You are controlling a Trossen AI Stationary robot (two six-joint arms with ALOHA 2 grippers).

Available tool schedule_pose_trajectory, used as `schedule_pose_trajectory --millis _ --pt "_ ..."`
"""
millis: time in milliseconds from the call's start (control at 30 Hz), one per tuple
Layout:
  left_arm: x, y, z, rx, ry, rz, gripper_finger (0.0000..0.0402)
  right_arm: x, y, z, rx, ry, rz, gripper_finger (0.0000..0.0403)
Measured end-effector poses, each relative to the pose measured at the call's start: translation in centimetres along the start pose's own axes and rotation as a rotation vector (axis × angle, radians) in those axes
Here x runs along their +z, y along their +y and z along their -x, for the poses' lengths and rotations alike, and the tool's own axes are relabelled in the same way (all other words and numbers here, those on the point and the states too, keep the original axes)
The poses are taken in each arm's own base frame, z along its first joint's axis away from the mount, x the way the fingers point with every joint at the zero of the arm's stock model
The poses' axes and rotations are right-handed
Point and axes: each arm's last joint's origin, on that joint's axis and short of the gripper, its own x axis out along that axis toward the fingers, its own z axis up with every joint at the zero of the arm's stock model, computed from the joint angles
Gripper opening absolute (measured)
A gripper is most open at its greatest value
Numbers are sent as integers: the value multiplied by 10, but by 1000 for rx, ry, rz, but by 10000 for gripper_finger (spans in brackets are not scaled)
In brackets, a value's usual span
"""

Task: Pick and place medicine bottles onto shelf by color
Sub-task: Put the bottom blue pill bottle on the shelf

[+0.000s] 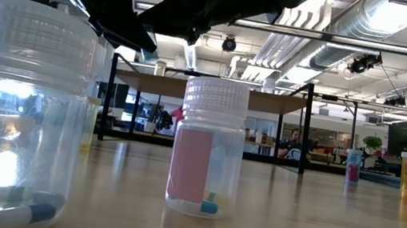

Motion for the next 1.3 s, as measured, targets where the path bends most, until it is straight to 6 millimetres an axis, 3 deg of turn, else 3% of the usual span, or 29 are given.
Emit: schedule_pose_trajectory --millis 600,967,1300 --pt "0 0 0 0 -2 -7 88 -1 0 0 2 16 7 111" --pt "2 0 1 -4 -8 -8 88 19 -2 9 18 143 -17 191" --pt "1 1 5 -4 7 -11 88 23 -2 15 27 233 -37 197"
